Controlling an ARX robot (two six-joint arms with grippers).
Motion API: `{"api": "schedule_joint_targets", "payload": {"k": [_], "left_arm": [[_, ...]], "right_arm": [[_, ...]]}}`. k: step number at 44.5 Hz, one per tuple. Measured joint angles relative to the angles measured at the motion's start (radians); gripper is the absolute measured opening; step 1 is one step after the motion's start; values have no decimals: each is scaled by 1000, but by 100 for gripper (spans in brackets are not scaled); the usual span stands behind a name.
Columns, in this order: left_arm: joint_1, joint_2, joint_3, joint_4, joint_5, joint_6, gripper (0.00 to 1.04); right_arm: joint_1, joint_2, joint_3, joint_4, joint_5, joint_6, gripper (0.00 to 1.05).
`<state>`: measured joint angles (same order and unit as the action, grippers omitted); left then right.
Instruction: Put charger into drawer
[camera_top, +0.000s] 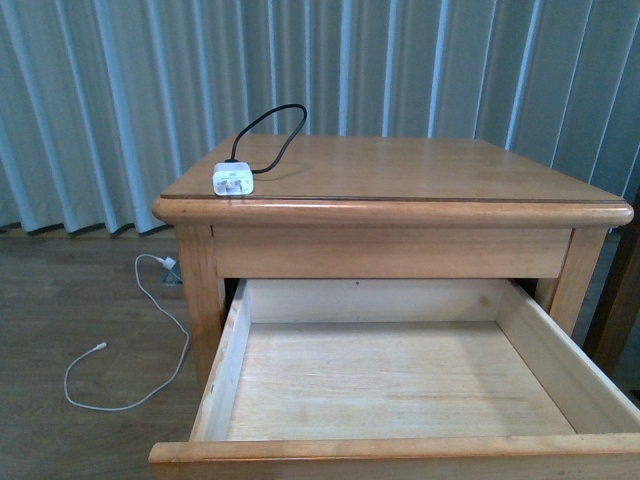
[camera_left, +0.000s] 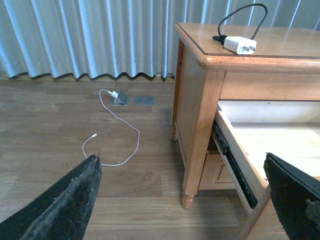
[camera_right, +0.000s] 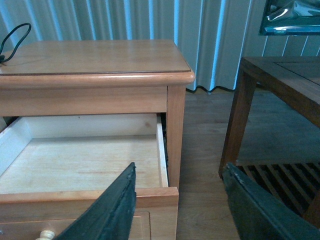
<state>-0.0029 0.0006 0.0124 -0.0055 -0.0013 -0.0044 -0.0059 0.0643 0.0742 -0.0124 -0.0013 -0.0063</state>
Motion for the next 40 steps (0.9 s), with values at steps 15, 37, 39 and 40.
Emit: {"api": "schedule_joint_targets", "payload": {"k": [15,37,39,40], "left_arm": [[0,0,0,0,0,0,99],[-213,398,93,93,-806,-360,99],[-199,508,151,171,-729,-365,99],[-195,568,184,206,-698,-362,99]], "right_arm": [[2,-8,-12,0,0,2,98],[2,-10,-12,1,2,3,96],[2,-10,-12,1,0,3,96],[2,-10,-12,1,0,3,96]]}}
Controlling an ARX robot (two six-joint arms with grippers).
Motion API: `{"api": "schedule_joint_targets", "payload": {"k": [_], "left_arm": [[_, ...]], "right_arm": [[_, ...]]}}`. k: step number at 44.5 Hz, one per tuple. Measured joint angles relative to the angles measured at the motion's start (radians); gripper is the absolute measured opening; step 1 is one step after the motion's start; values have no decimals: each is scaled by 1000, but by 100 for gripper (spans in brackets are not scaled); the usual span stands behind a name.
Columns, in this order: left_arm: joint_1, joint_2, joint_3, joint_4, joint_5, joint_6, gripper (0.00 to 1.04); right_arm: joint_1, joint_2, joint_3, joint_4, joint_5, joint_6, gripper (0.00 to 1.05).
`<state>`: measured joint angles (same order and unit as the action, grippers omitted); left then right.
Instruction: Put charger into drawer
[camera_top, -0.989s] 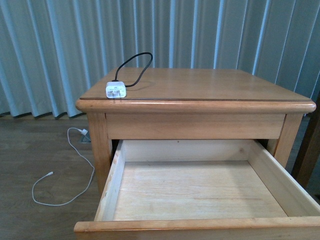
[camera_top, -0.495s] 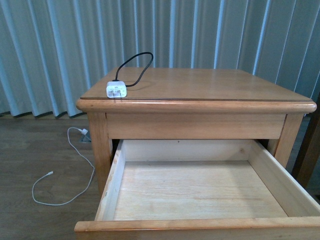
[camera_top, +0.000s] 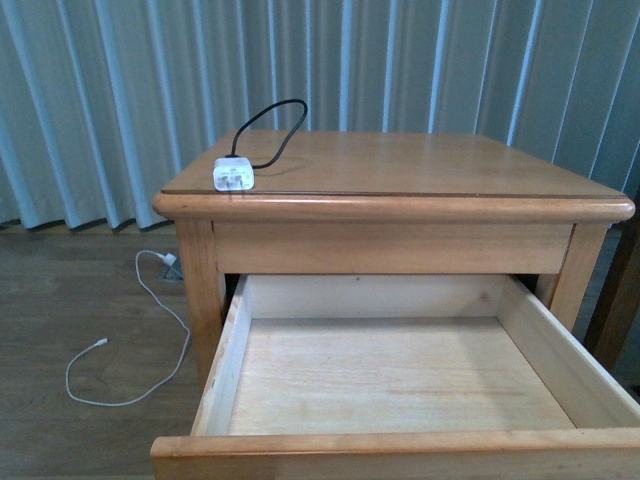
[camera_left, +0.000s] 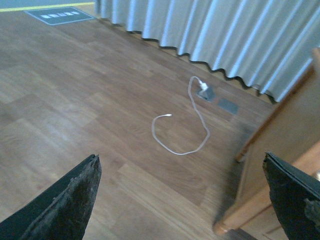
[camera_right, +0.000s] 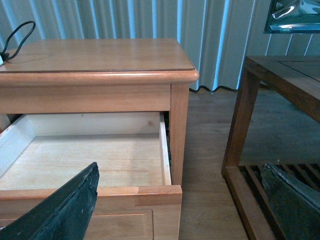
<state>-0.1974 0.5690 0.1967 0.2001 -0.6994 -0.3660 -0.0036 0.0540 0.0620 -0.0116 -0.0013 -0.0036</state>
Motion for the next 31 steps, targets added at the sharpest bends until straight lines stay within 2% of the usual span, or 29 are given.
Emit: {"api": "schedule_joint_targets", "payload": {"k": [7,15,31], "left_arm": [[0,336,213,161,144,63,99],[-64,696,546,195,261,75,99],[-131,1179,983,176,309,89,99]], "right_arm": [[0,0,0,0,0,0,96],[0,0,0,0,0,0,96],[0,0,0,0,0,0,96]]}}
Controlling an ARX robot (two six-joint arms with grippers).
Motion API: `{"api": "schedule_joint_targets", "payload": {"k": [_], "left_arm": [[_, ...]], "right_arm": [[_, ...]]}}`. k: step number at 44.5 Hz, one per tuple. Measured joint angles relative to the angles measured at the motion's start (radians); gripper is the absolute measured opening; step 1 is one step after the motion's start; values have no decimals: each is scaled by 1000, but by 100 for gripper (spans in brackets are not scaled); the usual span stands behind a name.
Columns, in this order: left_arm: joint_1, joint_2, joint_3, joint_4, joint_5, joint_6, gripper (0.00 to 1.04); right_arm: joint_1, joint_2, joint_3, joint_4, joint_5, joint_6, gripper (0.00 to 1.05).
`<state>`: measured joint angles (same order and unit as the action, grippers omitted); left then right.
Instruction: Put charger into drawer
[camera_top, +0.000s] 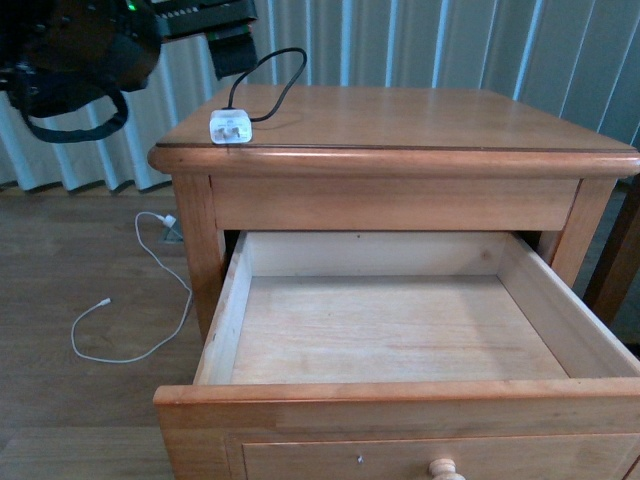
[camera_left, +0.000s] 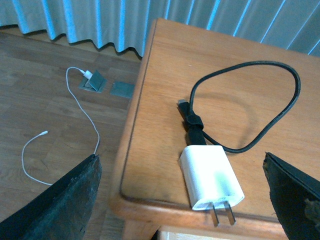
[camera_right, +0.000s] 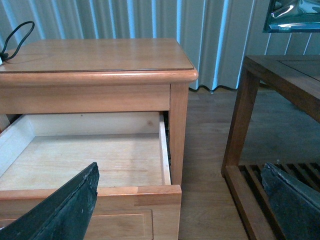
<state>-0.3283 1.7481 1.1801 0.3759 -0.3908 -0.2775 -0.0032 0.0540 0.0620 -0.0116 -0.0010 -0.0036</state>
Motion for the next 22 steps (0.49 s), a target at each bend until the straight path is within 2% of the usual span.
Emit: {"api": "schedule_joint_targets", "payload": {"k": [9,16,18,22], "left_arm": [[-4,194,183,-53,8,8,99],[-9,244,235,-74,16,10,98],[-10,251,245,-83,15,14,94],[-16,263,264,-99,7,28,74]], "right_arm": [[0,0,0,0,0,0,96],[0,0,0,0,0,0,96],[0,0,0,0,0,0,96],[0,0,0,0,0,0,96]]}}
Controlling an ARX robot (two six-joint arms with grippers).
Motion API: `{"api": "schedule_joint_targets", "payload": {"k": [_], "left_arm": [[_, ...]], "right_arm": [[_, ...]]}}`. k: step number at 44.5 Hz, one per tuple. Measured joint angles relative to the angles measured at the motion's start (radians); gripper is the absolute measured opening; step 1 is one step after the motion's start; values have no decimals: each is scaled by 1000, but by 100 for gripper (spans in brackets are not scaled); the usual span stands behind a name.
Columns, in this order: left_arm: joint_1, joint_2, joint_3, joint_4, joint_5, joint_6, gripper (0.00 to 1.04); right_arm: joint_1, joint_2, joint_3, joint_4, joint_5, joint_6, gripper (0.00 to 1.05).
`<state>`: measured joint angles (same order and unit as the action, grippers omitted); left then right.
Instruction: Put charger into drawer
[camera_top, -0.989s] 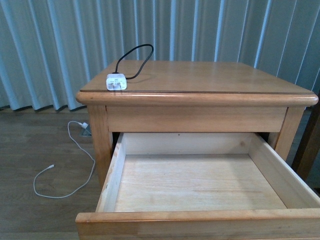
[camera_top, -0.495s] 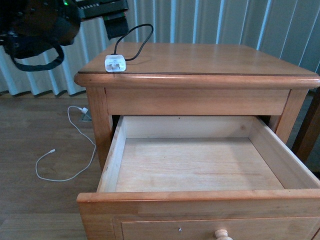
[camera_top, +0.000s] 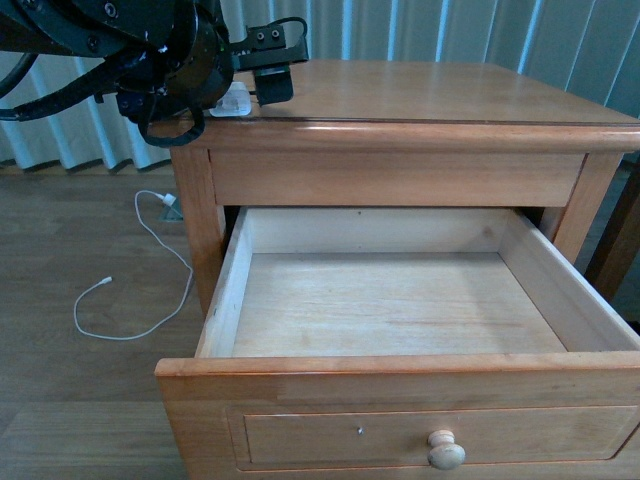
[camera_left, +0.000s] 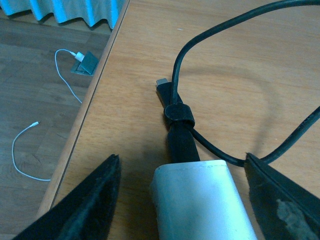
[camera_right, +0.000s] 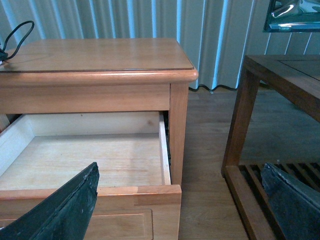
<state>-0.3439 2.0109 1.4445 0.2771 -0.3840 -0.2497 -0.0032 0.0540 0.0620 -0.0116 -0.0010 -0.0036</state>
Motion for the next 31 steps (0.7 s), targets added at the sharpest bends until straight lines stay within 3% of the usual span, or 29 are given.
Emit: {"api": "schedule_joint_targets", "payload": {"k": [10,31], "left_arm": [[-10,8,31,-64,2,61,42],[-20,-70,-66,-5,47,65,39]], "right_arm": [[0,0,0,0,0,0,96],[0,0,0,0,0,0,96]]}}
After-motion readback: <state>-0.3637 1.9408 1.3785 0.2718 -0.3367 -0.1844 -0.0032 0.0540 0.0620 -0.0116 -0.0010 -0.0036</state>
